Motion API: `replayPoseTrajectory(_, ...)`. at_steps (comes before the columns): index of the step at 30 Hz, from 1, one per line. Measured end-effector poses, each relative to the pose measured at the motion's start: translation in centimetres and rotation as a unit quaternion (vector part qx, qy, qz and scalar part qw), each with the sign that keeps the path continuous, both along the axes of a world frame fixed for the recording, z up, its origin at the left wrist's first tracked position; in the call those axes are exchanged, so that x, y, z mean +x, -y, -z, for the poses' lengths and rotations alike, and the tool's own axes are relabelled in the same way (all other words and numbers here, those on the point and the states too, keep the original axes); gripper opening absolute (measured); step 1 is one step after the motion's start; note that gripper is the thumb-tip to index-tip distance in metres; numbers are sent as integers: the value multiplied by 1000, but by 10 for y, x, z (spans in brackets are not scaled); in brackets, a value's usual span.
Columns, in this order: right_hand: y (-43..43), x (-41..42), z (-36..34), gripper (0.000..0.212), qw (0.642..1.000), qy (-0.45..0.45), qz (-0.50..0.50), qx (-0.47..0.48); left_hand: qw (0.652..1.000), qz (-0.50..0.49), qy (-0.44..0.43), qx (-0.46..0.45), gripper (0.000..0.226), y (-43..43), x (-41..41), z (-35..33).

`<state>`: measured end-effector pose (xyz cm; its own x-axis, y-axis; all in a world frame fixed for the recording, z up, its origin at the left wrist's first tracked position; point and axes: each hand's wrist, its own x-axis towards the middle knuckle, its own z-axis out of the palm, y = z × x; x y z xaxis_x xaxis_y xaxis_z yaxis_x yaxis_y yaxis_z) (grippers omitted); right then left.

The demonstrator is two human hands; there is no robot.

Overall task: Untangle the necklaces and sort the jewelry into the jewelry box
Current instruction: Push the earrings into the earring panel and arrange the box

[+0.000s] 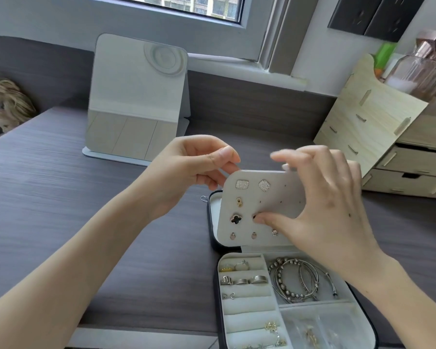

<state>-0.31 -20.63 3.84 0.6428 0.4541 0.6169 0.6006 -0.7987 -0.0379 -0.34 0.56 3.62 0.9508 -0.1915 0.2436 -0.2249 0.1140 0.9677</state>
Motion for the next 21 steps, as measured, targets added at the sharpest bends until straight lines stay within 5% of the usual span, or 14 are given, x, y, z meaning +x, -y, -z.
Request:
replayPoseTrajectory(2,2,-3,-1,77,1000,-9,-6,-2,999,42,-8,1,20,0,-1,-1)
replayPoseTrajectory(8,10,-18,9,41,996,76,-48,6,990,132,-24,52,19,5,-2,5)
replayPoseTrajectory(15,20,-37,38,36,972,228,-54,34,965,186,-52,179,12,23,-3,24)
replayPoseTrajectory(21,21,-38,42,34,963,259,-60,51,957,207,-39,199,12,27,-4,26)
